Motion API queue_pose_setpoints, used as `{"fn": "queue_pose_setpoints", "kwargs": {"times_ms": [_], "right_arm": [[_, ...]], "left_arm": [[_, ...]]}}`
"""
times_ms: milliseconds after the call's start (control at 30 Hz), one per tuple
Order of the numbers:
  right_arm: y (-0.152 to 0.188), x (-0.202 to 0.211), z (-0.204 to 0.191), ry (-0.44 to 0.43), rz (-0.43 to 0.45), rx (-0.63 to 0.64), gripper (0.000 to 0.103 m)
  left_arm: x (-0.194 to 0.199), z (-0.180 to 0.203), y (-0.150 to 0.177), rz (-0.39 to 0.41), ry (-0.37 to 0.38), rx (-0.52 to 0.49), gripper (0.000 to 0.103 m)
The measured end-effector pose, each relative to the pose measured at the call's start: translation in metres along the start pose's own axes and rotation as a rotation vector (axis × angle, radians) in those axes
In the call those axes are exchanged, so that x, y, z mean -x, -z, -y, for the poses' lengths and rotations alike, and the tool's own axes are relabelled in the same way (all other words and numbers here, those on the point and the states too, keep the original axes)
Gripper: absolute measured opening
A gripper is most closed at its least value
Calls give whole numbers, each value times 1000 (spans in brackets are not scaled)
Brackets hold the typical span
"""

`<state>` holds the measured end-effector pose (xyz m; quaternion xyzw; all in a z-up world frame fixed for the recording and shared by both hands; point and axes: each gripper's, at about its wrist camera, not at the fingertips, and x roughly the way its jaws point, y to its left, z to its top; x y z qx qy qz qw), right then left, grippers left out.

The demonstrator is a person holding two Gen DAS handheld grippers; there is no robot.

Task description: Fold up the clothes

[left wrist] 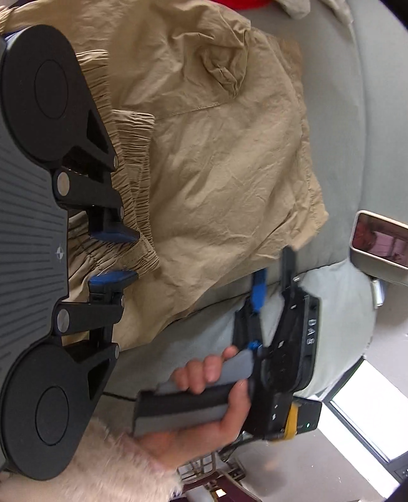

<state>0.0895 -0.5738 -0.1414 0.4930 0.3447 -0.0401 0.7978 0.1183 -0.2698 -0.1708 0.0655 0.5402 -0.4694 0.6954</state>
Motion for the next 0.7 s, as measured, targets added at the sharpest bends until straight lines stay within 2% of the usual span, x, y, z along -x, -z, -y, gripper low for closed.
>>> {"fn": "queue_pose_setpoints", "kwargs": {"times_ms": [167, 267, 300, 333, 400, 467, 533, 700], "right_arm": [[-22, -31, 3, -83, -67, -28, 56], [-28, -45, -5, -73, -81, 8, 56], [-29, -47, -8, -56, -81, 20, 52], [-30, -50, -11, -38, -81, 32, 34], [-30, -52, -17, -11, -73, 51, 7], [-26, -48, -21, -3, -49, 59, 5], [-17, -33, -36, -22, 4, 119, 4], [19, 22, -91, -100, 102, 321, 4]], "left_arm": [[-1, 0, -1, -10, 5, -2, 26], [-1, 2, 1, -2, -2, -6, 26], [-1, 3, 2, 1, -4, -8, 26], [-1, 4, 3, 4, -7, -9, 26], [0, 5, 4, 10, -11, -12, 27], [0, 7, 5, 16, -16, -14, 27], [0, 8, 7, 21, -20, -17, 27], [42, 23, 26, 103, -78, -2, 25]]}}
